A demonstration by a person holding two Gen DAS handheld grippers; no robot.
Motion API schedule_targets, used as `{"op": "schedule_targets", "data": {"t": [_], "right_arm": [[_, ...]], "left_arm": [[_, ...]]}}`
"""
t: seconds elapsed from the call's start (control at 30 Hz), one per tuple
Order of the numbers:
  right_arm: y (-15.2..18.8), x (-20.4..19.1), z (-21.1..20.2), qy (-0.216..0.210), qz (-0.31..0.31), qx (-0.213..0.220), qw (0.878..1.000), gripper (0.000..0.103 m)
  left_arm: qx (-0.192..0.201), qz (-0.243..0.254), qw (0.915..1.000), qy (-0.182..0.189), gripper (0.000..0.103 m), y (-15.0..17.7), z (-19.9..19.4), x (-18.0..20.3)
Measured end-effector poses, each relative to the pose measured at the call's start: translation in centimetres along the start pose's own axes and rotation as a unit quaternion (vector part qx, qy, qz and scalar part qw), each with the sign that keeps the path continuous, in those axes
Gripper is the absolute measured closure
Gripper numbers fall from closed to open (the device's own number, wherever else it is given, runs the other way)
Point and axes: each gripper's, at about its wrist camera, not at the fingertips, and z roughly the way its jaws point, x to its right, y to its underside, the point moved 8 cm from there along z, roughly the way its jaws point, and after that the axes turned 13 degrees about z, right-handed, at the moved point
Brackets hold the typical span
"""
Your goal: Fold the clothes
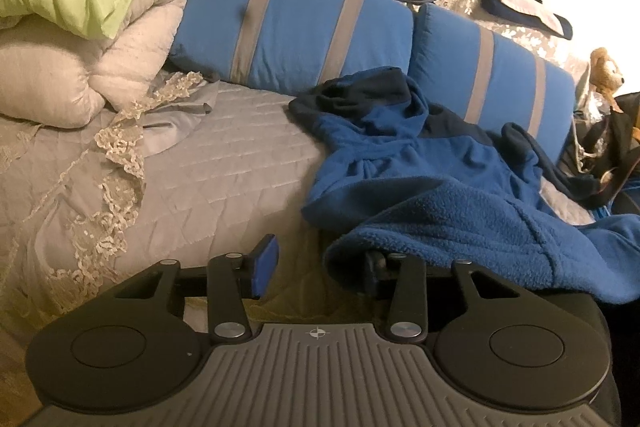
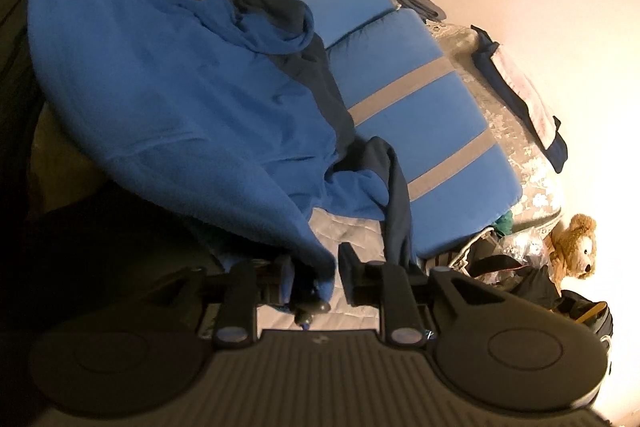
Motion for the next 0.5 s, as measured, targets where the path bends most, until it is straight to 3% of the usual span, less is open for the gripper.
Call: {"op": "schedule_targets", "data": {"t": [0.07,0.17,0.37,0.5], "right_arm": [[0.0,0.1,0.6,0.001,0.003,-0.009,1.000,0.070],[0.2,0.8,1.0,0.011,0.013,-0.017,1.000,0.093],[0.2,3.6,0.6,0.033,0.050,0.006,0.998,0.095],[0.2,5.1,0.2,0.040,0.073,0.032,0.996,0.096]], "left_arm": [[-0.006,0.007,0.9999,0.008,0.075,-0.2,0.0,0.3],[-0.018,0.026,0.9994,0.017,0.088,-0.6,-0.1,0.8],[-0.013,0.105,0.9936,-0.040,0.095,-3.1,-2.2,1.3],[0.009,0.204,0.9746,-0.093,0.095,-5.6,-4.3,2.7]]}}
